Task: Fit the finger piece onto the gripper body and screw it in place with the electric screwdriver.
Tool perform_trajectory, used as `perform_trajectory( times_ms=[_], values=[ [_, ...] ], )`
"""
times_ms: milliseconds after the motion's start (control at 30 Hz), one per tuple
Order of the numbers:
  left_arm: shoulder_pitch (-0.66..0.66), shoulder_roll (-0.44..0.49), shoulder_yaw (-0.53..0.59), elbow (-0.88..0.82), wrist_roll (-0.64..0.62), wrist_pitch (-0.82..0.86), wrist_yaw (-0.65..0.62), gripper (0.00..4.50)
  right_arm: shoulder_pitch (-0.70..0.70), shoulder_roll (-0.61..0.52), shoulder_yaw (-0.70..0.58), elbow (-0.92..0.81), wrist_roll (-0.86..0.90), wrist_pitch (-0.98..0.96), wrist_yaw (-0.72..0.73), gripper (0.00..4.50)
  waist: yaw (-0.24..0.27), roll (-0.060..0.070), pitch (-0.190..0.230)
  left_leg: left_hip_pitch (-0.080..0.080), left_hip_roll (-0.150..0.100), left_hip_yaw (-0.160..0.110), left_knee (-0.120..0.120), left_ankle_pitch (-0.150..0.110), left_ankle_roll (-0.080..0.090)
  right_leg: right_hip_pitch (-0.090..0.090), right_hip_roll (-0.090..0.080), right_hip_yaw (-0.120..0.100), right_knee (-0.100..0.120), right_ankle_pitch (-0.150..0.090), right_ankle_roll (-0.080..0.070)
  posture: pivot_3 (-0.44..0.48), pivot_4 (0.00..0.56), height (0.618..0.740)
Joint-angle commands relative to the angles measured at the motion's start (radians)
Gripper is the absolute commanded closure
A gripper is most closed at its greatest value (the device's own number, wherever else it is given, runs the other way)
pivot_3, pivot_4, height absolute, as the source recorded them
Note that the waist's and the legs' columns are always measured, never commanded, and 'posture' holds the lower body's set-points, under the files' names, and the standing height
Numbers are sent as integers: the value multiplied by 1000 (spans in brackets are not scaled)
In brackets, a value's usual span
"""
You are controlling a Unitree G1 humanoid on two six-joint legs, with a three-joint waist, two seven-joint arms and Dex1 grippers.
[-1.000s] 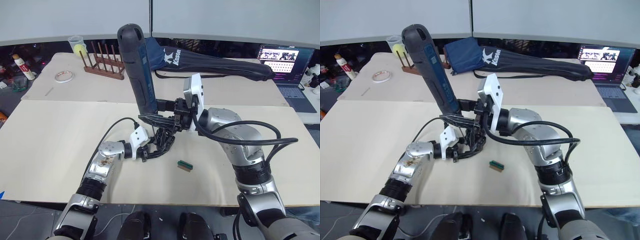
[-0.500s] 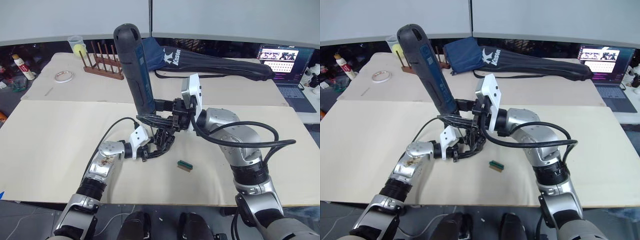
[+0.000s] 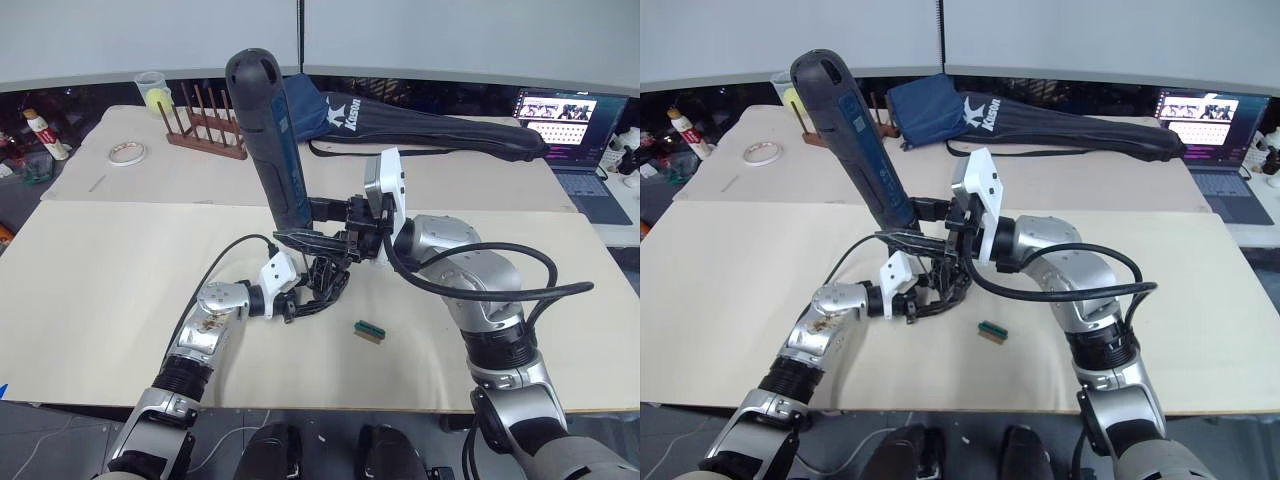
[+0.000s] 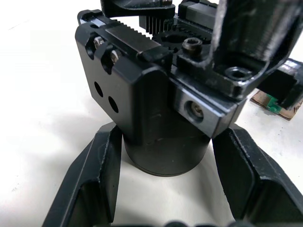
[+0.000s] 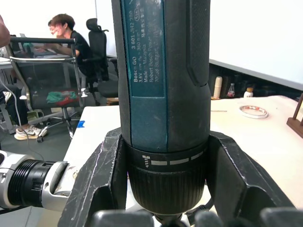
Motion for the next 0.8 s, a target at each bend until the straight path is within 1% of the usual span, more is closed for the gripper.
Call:
perform_trajectory(
  times_ms=[33, 800],
  values=[
    [-9, 0, 5, -56, -13, 1, 7, 2198, -23, 6, -19, -19, 7, -46, 12, 2569, 0, 0, 0, 0, 0, 0, 0, 0, 0, 0, 0, 0, 0, 0, 0, 0, 150, 730],
    [-12, -2, 6, -67, -16, 15, 8, 2198, 8, 8, -9, -12, -19, -63, 26, 2569, -1, 0, 0, 0, 0, 0, 0, 0, 0, 0, 0, 0, 0, 0, 0, 0, 150, 730]
  ],
)
